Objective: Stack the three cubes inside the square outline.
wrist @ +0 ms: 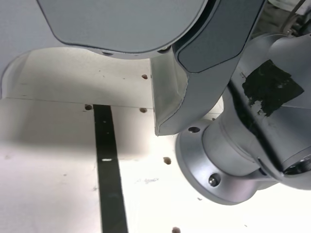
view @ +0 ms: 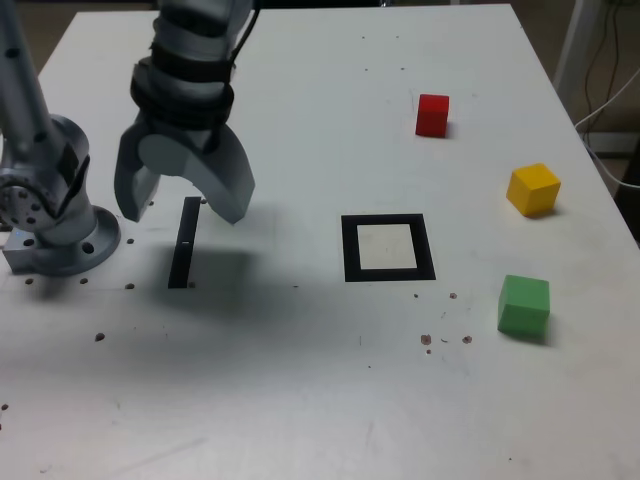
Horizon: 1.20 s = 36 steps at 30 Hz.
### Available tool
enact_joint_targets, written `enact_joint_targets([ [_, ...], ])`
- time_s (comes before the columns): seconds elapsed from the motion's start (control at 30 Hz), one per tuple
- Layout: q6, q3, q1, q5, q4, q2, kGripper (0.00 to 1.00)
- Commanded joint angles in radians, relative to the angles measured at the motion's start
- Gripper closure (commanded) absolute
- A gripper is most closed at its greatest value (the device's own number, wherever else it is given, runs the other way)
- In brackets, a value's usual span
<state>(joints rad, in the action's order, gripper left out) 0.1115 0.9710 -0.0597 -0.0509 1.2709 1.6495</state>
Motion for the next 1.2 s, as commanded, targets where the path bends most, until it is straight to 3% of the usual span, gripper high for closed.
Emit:
enact_joint_targets([
  [0.0, 0.012, 0.031, 0.002, 0.007, 0.001, 0.026, 0.00],
  [0.6, 0.161, 0.319, 0.146, 0.028, 0.084, 0.169, 0.00],
  [1.17, 0.303, 0.561, 0.309, 0.096, 0.120, 0.323, 0.00],
])
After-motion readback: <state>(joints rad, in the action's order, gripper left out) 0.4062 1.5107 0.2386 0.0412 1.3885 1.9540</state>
